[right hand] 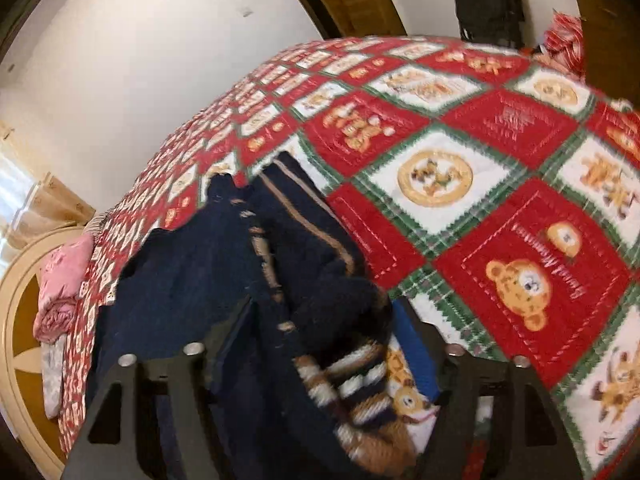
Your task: Fold small clothes
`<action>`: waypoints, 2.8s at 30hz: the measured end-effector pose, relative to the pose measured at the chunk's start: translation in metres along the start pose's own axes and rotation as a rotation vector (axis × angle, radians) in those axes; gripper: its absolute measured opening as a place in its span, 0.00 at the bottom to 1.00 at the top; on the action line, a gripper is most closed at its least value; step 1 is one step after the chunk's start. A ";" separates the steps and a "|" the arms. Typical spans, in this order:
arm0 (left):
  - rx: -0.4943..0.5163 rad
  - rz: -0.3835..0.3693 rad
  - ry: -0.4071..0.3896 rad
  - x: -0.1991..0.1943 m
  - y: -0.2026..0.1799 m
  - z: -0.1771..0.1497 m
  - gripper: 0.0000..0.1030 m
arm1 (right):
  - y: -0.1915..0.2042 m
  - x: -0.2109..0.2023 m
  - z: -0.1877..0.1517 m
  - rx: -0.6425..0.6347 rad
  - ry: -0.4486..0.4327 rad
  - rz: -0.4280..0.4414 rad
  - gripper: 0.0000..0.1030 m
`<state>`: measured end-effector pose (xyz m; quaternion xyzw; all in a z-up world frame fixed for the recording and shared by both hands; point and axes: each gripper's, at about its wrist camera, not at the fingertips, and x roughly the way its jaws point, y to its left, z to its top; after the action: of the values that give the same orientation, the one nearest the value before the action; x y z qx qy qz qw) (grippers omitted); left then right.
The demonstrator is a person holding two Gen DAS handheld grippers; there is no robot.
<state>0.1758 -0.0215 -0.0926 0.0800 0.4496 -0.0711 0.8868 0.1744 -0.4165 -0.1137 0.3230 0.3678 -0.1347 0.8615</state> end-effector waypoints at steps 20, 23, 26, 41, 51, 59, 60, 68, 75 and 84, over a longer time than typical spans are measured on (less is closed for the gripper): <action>-0.018 0.030 0.028 0.019 0.003 0.014 0.97 | 0.048 0.021 -0.024 -0.276 0.001 -0.036 0.71; -0.018 0.029 0.028 0.019 0.003 0.014 0.97 | 0.042 0.017 -0.022 -0.279 0.005 -0.031 0.37; -0.020 0.026 0.028 0.019 0.004 0.014 0.97 | 0.034 0.014 -0.017 -0.243 0.026 0.015 0.35; -0.017 -0.065 -0.050 0.017 -0.027 0.045 0.97 | 0.029 0.023 -0.014 -0.132 0.023 0.127 0.71; 0.059 -0.045 0.030 0.047 -0.056 0.034 0.97 | 0.024 0.021 -0.016 -0.174 0.005 0.077 0.39; 0.076 -0.031 0.018 0.047 -0.059 0.032 0.98 | 0.021 0.019 -0.012 -0.140 0.003 0.094 0.40; 0.076 -0.037 0.020 0.046 -0.058 0.033 0.98 | 0.012 0.019 -0.008 -0.072 -0.003 0.128 0.40; 0.069 -0.048 0.018 0.045 -0.054 0.040 0.98 | 0.010 0.027 0.001 0.015 0.009 0.183 0.53; 0.078 -0.045 0.023 0.047 -0.055 0.039 0.98 | 0.024 0.028 -0.002 -0.093 0.012 0.107 0.53; 0.028 -0.043 0.001 0.028 -0.002 0.020 0.98 | 0.015 -0.015 -0.010 -0.112 -0.063 0.060 0.53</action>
<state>0.2074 -0.0295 -0.1040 0.0830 0.4508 -0.0965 0.8835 0.1652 -0.3986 -0.1016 0.2809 0.3376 -0.0981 0.8930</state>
